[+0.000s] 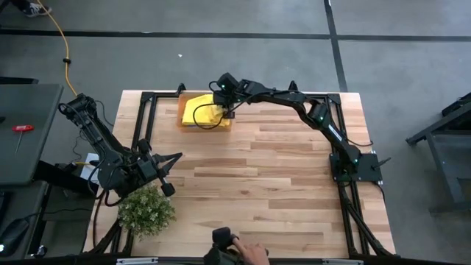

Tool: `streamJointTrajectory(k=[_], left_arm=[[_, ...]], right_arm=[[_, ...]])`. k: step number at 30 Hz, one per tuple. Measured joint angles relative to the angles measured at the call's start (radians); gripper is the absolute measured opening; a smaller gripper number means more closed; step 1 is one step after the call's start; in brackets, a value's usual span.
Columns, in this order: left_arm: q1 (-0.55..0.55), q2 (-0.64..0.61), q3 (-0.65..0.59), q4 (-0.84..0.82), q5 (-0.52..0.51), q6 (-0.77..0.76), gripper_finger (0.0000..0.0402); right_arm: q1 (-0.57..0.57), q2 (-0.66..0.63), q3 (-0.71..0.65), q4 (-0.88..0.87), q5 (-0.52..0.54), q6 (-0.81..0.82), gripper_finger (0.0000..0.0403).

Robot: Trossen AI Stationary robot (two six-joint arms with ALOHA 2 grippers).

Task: Fold microfiber towels
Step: Put the yellow microfiber cloth into the orange bin

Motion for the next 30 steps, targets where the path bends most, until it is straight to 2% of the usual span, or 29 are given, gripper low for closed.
streamJointTrajectory(k=[5, 8, 12, 15, 17, 22, 24, 27, 30], left_arm=[[0.000, 0.000, 0.000, -0.002, 0.000, 0.000, 0.0000], [0.000, 0.000, 0.000, -0.007, 0.000, 0.000, 0.0000], [0.000, 0.000, 0.000, -0.007, 0.000, 0.000, 0.0000], [0.000, 0.000, 0.000, -0.007, 0.000, 0.000, 0.0000], [0.000, 0.000, 0.000, -0.007, 0.000, 0.000, 0.0000], [-0.014, 0.000, 0.000, -0.022, -0.004, -0.002, 0.0000], [-0.021, 0.001, 0.000, -0.026, -0.004, -0.001, 0.0000], [-0.020, 0.001, 0.000, -0.026, -0.004, -0.009, 0.0000], [-0.014, 0.001, 0.000, -0.026, -0.004, -0.018, 0.0000]], right_arm=[[0.022, 0.000, 0.026, 0.016, 0.102, 0.004, 0.0131], [0.035, -0.001, 0.077, -0.046, 0.135, -0.006, 0.0180], [0.041, -0.004, 0.184, -0.167, 0.067, 0.011, 0.0225], [0.038, -0.005, 0.266, -0.287, 0.022, 0.048, 0.0238], [0.029, -0.047, 0.232, -0.313, -0.039, 0.078, 0.0239], [-0.005, -0.158, 0.069, -0.319, -0.312, 0.180, 0.0215], [-0.004, -0.182, -0.023, -0.258, -0.326, 0.200, 0.0190], [0.020, -0.210, -0.163, -0.065, -0.321, 0.210, 0.0127], [0.040, -0.222, -0.259, 0.113, -0.334, 0.216, 0.0035]])
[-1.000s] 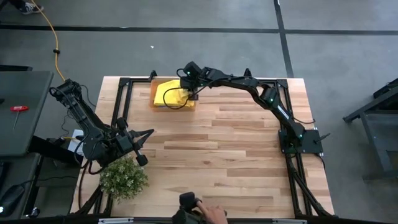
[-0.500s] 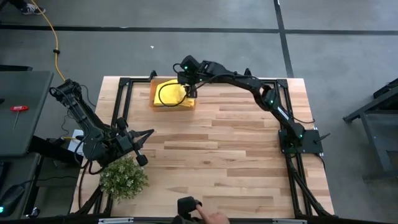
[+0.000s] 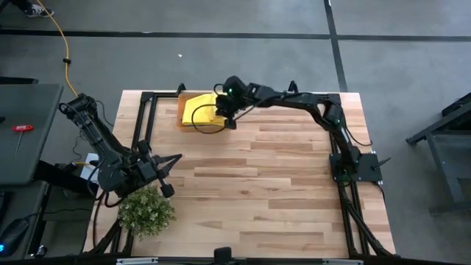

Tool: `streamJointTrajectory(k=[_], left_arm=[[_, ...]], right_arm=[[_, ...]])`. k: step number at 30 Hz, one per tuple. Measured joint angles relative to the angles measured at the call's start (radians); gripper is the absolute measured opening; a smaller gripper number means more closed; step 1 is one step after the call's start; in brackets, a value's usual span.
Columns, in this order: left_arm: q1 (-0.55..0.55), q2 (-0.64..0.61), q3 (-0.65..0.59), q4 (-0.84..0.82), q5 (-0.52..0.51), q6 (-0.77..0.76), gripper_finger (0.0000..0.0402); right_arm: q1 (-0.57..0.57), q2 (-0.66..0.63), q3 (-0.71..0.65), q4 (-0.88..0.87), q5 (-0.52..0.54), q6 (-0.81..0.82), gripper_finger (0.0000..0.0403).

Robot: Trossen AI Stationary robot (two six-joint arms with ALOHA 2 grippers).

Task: Fold microfiber towels
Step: Put the yellow microfiber cloth into the orange bin, then return to Home Position

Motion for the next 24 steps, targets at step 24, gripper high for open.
streamJointTrajectory(k=[24], left_arm=[[0.011, 0.000, 0.000, -0.004, 0.000, 0.016, 0.0000]], right_arm=[[0.018, -0.087, -0.076, 0.101, 0.067, 0.017, 0.0001]])
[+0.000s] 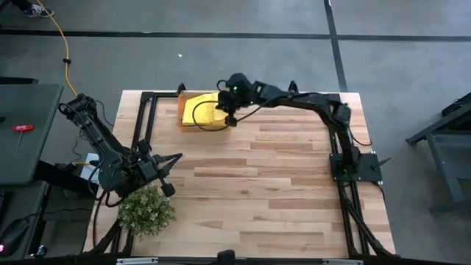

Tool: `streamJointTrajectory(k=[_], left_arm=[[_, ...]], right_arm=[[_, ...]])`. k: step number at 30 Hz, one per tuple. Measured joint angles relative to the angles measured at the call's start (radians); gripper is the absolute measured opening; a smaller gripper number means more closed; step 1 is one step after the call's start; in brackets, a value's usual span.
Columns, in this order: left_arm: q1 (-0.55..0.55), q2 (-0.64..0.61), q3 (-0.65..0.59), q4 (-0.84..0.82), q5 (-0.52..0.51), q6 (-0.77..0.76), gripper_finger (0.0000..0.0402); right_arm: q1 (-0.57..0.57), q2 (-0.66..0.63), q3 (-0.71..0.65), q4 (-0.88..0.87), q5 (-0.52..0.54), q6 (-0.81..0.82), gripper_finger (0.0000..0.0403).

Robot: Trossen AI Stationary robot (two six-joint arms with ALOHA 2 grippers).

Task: Fold microfiber towels
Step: Return to Home Position

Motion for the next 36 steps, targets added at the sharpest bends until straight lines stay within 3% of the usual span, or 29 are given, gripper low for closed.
streamJointTrajectory(k=[6, 11, 14, 18, 22, 24, 26, 30, 36], left_arm=[[-0.016, 0.004, 0.000, -0.113, 0.008, -0.098, 0.0000], [0.019, 0.004, -0.001, -0.280, 0.115, -0.258, 0.0000], [0.114, -0.002, -0.011, -0.317, 0.334, -0.290, 0.0000], [0.375, -0.008, -0.100, -0.242, 0.581, -0.283, 0.0000], [0.638, -0.038, -0.236, -0.074, 0.848, -0.290, 0.0000], [0.730, -0.067, -0.299, 0.003, 1.011, -0.298, 0.0000], [0.796, -0.109, -0.339, 0.047, 1.111, -0.305, 0.0000], [0.845, -0.232, -0.362, 0.002, 1.148, -0.311, 0.0000], [0.806, -0.439, -0.370, -0.173, 1.141, -0.323, 0.0000]], right_arm=[[0.003, -0.180, -0.089, -0.164, 0.045, 0.000, 0.0000], [0.020, -0.408, -0.426, -0.064, 0.098, 0.055, 0.0000], [0.039, -0.579, -0.670, 0.074, 0.119, 0.116, 0.0000], [0.081, -0.780, -0.955, 0.276, 0.118, 0.208, 0.0000], [0.120, -0.959, -1.162, 0.436, 0.116, 0.281, 0.0000], [0.137, -1.036, -1.248, 0.487, 0.118, 0.312, 0.0000], [0.151, -1.108, -1.318, 0.535, 0.118, 0.335, 0.0000], [0.168, -1.239, -1.430, 0.566, 0.117, 0.399, 0.0000], [0.177, -1.468, -1.538, 0.545, 0.123, 0.474, 0.0000]])
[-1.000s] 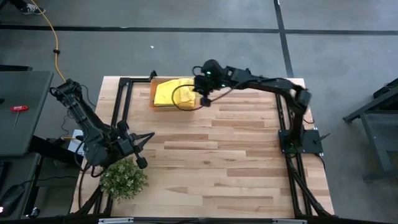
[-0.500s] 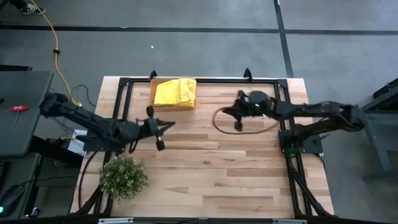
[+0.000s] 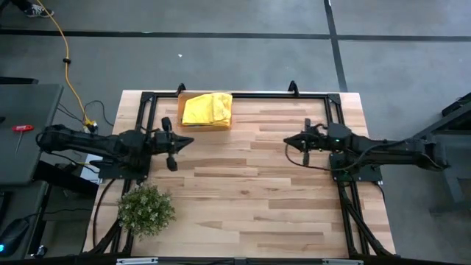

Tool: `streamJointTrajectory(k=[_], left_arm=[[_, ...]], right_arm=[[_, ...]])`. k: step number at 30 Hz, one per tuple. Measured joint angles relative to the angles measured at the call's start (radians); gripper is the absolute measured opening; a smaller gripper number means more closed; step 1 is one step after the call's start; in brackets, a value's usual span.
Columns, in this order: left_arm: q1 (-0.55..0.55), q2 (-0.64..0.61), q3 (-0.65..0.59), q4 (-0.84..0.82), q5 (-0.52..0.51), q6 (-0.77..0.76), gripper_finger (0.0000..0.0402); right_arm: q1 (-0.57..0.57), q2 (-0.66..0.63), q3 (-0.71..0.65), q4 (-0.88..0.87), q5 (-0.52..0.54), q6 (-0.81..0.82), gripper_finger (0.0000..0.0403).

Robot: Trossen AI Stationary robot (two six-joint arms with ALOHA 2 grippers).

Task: Fold microfiber towels
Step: Return to Home Position

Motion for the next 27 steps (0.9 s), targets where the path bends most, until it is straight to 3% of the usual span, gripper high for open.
streamJointTrajectory(k=[3, 9, 15, 19, 25, 27], left_arm=[[-0.029, -0.077, -0.009, -0.066, -0.025, -0.013, 0.0000], [-0.043, -0.195, -0.116, -0.023, -0.038, -0.009, 0.0000], [-0.044, -0.286, -0.127, -0.101, -0.026, -0.035, 0.0000], [-0.044, -0.325, -0.131, -0.160, -0.018, -0.063, 0.0000], [-0.044, -0.374, -0.269, -0.008, 0.015, -0.070, 0.0000], [-0.040, -0.388, -0.279, -0.043, 0.023, -0.061, 0.0000]], right_arm=[[-0.004, -0.137, -0.005, -0.041, 0.022, 0.013, 0.0000], [-0.002, -0.396, 0.006, -0.183, 0.018, 0.052, 0.0000], [0.001, -0.616, 0.006, -0.371, 0.018, 0.082, 0.0000], [-0.001, -0.612, 0.044, -0.443, 0.019, 0.085, 0.0000], [0.000, -0.624, 0.068, -0.478, 0.000, 0.095, 0.0000], [0.000, -0.623, 0.068, -0.465, -0.008, 0.095, 0.0000]])
